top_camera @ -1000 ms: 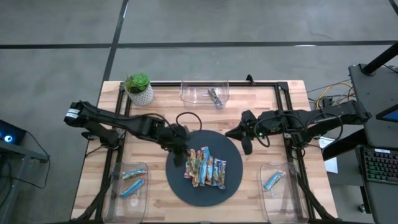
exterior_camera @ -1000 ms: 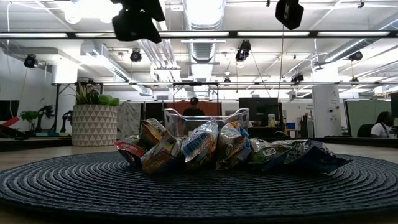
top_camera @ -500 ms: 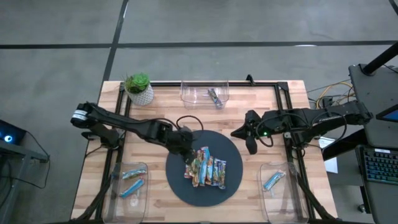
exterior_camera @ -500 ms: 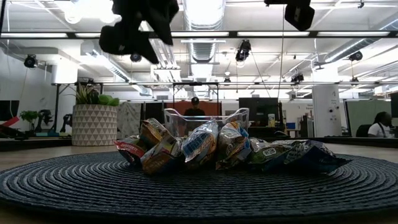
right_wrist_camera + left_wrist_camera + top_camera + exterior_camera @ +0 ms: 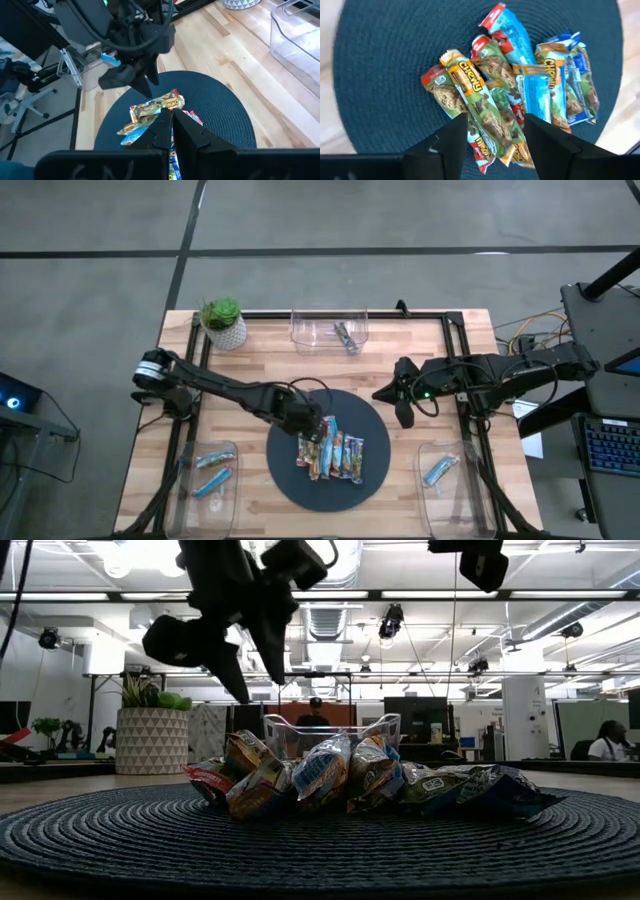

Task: Pick and place Granola Bars by type
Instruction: Put the yellow granola bar into the bottom right transparent bin

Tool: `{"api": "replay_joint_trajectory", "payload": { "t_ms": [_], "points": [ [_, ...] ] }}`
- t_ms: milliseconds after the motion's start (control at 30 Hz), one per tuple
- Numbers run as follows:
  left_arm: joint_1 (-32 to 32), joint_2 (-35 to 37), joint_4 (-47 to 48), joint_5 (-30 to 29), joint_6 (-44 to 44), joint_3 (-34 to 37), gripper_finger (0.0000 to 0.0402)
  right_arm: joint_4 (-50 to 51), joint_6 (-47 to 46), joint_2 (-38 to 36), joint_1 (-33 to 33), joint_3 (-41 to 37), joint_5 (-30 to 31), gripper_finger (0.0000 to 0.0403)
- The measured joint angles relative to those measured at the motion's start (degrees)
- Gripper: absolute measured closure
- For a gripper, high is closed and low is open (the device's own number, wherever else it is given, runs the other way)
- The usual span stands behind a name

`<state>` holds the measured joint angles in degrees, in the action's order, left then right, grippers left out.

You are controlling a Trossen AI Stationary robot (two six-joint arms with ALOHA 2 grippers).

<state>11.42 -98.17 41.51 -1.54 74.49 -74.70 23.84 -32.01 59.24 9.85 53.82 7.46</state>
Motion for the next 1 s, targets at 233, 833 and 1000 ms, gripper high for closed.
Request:
{"api": "replay_joint_trajectory", "payload": {
  "t_ms": [233,833,1000],
  "points": [
    [0.1,-1.6,-0.9,0.0,5.4,0.0,0.0225,1.3,3.9,0.0,0.0,0.0,0.1,0.0394],
    [0.5,-7.0,-3.6,-0.1,11.6,0.0,0.0225,3.4,5.7,0.1,0.0,0.0,0.1,0.0394],
    [0.5,-8.4,-3.8,0.0,12.2,0.0,0.0225,3.4,5.7,0.1,0.0,0.0,0.1,0.0394]
  ]
}}
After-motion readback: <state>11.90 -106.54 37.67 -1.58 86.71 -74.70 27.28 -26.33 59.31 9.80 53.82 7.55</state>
